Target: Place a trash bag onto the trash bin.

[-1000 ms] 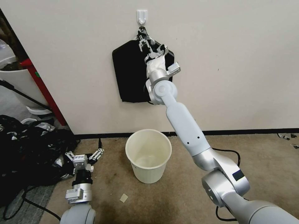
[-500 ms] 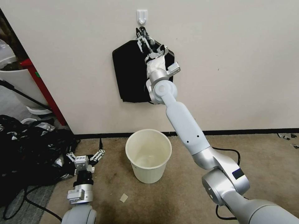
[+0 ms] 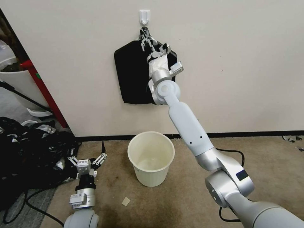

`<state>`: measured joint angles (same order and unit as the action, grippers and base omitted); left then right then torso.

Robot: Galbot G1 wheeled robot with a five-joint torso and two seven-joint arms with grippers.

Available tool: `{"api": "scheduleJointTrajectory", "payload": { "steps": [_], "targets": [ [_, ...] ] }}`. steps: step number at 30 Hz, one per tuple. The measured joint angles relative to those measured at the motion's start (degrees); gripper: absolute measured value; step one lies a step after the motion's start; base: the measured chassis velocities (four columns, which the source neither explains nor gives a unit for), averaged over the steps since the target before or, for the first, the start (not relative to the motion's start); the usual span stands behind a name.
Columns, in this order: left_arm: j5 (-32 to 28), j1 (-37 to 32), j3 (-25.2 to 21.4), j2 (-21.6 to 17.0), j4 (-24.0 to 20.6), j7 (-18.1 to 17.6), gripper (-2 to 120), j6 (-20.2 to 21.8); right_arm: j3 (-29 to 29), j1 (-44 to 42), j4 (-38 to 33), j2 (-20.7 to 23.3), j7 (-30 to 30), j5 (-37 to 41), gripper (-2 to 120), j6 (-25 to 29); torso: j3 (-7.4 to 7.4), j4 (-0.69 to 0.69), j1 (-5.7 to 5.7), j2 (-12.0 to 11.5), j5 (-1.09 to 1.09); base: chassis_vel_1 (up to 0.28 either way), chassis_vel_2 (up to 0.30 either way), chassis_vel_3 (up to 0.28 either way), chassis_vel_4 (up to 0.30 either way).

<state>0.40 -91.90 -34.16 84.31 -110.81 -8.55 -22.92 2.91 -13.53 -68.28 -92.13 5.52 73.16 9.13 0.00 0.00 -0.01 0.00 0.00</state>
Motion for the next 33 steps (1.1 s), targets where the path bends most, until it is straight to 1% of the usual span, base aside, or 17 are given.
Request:
{"api": "scheduleJointTrajectory", "payload": {
  "steps": [4, 5, 7, 12, 16, 17, 21, 22, 24, 25, 29, 30, 33],
  "targets": [
    [0.16, -0.14, -0.04, 0.08, 0.20, 0.00, 100, -0.16, 0.14, 0.20, 0.69, 0.00, 0.26, -0.23, 14, 0.11, 0.00, 0.00, 0.00, 0.00, 0.00, 0.000, 0.000, 0.000, 0.000],
    [0.20, -0.19, -0.06, 0.11, 0.27, 0.00, 100, -0.22, 0.14, 0.20, 0.77, 0.00, 0.48, -0.29, 12, 0.15, 0.00, 0.00, 0.00, 0.00, 0.00, 0.000, 0.000, 0.000, 0.000],
    [0.29, -0.24, -0.09, 0.17, 0.45, -0.01, 100, -0.37, 0.13, 0.19, 1.18, 0.00, 2.06, -0.45, 1, 0.58, 0.00, 0.00, 0.00, 0.00, 0.00, 0.000, 0.000, 0.000, 0.000],
    [0.36, -0.26, -0.13, 0.23, 0.58, -0.03, 100, -0.49, 0.14, 0.19, 2.00, 0.00, 4.91, -0.51, 0, 1.47, 0.00, 0.00, 0.00, 0.00, 0.00, 0.000, 0.000, 0.000, 0.000],
    [0.40, -0.28, -0.14, 0.28, 0.76, -0.05, 100, -0.72, 0.28, -0.27, 2.84, 0.00, 9.81, -0.49, 0, 3.35, 0.00, 0.00, 0.00, 0.00, 0.00, 0.000, 0.000, 0.000, 0.000],
    [0.40, -0.28, -0.14, 0.28, 0.76, -0.05, 100, -0.72, 0.28, -0.27, 2.84, 0.00, 9.81, -0.49, 0, 3.35, 0.00, 0.00, 0.00, 0.00, 0.00, 0.000, 0.000, 0.000, 0.000],
    [0.41, -0.23, -0.22, 0.09, 0.94, -0.06, 100, -0.96, 0.27, -2.45, 2.99, 0.00, 18.84, 0.00, 0, 4.80, 0.00, 0.00, 0.00, 0.00, 0.00, 0.000, 0.000, 0.000, 0.000],
    [0.41, -0.23, -0.22, 0.09, 0.94, -0.06, 100, -0.96, 0.27, -2.45, 2.99, 0.00, 18.84, 0.00, 0, 4.80, 0.00, 0.00, 0.00, 0.00, 0.00, 0.000, 0.000, 0.000, 0.000],
    [0.37, -0.15, -0.30, -0.16, 0.97, -0.09, 100, -1.00, 0.17, -4.35, 1.93, 0.00, 24.26, 0.65, 0, 4.90, 0.00, 0.01, 0.00, 0.00, 0.00, 0.000, 0.000, 0.000, 0.000],
    [0.37, -0.15, -0.30, -0.16, 0.97, -0.09, 100, -1.00, 0.17, -4.35, 1.93, 0.00, 24.26, 0.65, 0, 4.90, 0.00, 0.01, 0.00, 0.00, 0.00, 0.000, 0.000, 0.000, 0.000],
    [0.21, 0.01, -0.37, -0.52, 1.29, -0.12, 100, -1.24, 0.38, -8.16, -0.85, 0.01, 32.06, 1.01, 0, 4.71, 0.00, 0.01, 0.00, 0.00, 0.00, 0.000, 0.000, 0.000, 0.000],
    [0.21, 0.01, -0.37, -0.52, 1.29, -0.12, 100, -1.24, 0.38, -8.16, -0.85, 0.01, 32.06, 1.01, 0, 4.71, 0.00, 0.01, 0.00, 0.00, 0.00, 0.000, 0.000, 0.000, 0.000],
    [0.07, 0.28, -0.42, -0.77, 1.76, -0.17, 100, -1.33, 0.94, -12.15, -4.45, 0.01, 36.83, 1.17, 0, 3.67, 0.00, 0.01, 0.01, 0.00, 0.00, 0.000, 0.000, 0.000, 0.000]
  ]
}}
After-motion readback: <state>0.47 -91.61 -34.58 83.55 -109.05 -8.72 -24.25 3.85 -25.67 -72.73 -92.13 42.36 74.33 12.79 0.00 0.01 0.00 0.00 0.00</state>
